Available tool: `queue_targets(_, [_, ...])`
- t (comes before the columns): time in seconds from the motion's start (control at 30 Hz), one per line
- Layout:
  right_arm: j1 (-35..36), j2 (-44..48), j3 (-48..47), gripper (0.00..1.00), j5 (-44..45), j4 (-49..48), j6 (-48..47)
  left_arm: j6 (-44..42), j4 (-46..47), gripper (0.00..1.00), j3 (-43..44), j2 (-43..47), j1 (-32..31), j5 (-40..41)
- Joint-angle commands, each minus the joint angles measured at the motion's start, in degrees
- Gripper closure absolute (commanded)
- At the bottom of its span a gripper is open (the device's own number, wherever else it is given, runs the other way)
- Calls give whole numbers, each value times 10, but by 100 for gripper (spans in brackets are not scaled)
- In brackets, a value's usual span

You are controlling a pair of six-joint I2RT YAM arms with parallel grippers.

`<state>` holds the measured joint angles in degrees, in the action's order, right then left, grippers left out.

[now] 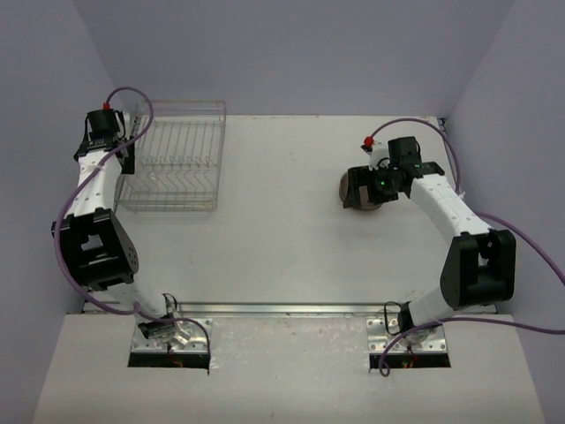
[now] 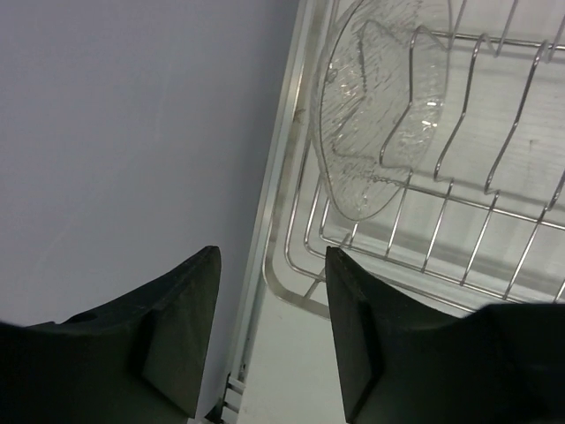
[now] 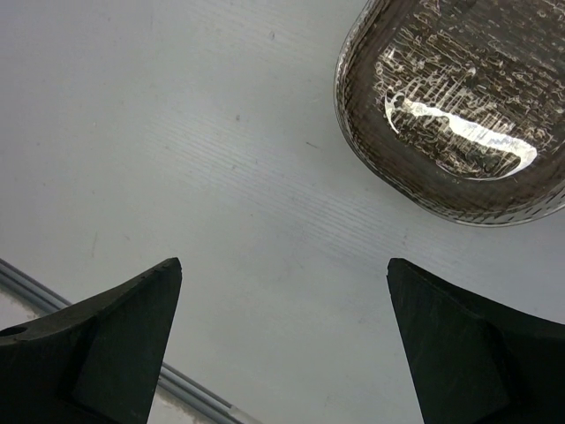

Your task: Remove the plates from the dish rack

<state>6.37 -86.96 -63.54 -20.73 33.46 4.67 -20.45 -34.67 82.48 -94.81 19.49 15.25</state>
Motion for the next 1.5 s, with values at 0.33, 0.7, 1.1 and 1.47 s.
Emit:
queue_targets(0.33, [1, 13, 19, 1, -19, -45, 4, 64, 123, 63, 0, -54, -45, 43])
queue_targets(0.7, [1, 12, 18, 1, -14, -40, 0, 100, 112, 70, 53, -115, -50, 167])
queue_targets(1.1, [1, 1, 14, 1, -16, -39, -3, 104, 118, 70, 30, -93, -50, 172])
queue_targets(1.47, [1, 0, 12, 1, -15, -37, -4, 103, 133, 78, 38, -143, -49, 192])
